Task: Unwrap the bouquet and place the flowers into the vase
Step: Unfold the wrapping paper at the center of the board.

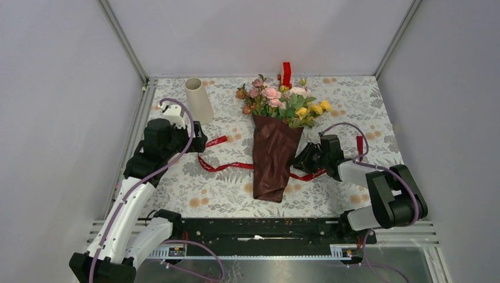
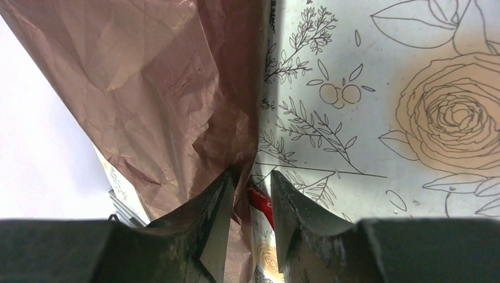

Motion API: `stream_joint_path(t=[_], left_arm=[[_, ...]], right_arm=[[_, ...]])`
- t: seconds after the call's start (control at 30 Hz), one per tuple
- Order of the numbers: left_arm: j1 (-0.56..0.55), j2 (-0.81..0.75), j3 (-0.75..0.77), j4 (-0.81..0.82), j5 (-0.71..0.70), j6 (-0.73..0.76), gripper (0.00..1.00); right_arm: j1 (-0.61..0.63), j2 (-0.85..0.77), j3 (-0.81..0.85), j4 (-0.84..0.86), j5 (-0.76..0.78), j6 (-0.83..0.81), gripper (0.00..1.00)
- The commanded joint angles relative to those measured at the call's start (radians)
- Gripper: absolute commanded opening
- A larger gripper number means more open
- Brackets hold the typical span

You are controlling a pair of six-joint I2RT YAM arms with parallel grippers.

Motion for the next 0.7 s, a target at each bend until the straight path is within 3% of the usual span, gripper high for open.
stream_joint_path(t=[0.0, 0.53, 0.67], left_arm=[[0.003, -0.003, -0.007, 0.034, -0.017, 0.013, 0.98], [0.003, 0.0, -0.011, 0.034, -0.013, 0.013, 0.98], [0.003, -0.003, -0.011, 0.034, -0.01, 0.013, 0.98]], right_arm=[[0.013, 0.029, -0.004, 0.064, 0.015, 0.012, 0.36], [0.017, -0.016, -0.001, 0.034, 0.061, 0.006, 0.04], [0.017, -0.065, 0.013, -0.027, 0.081, -0.013, 0.03]])
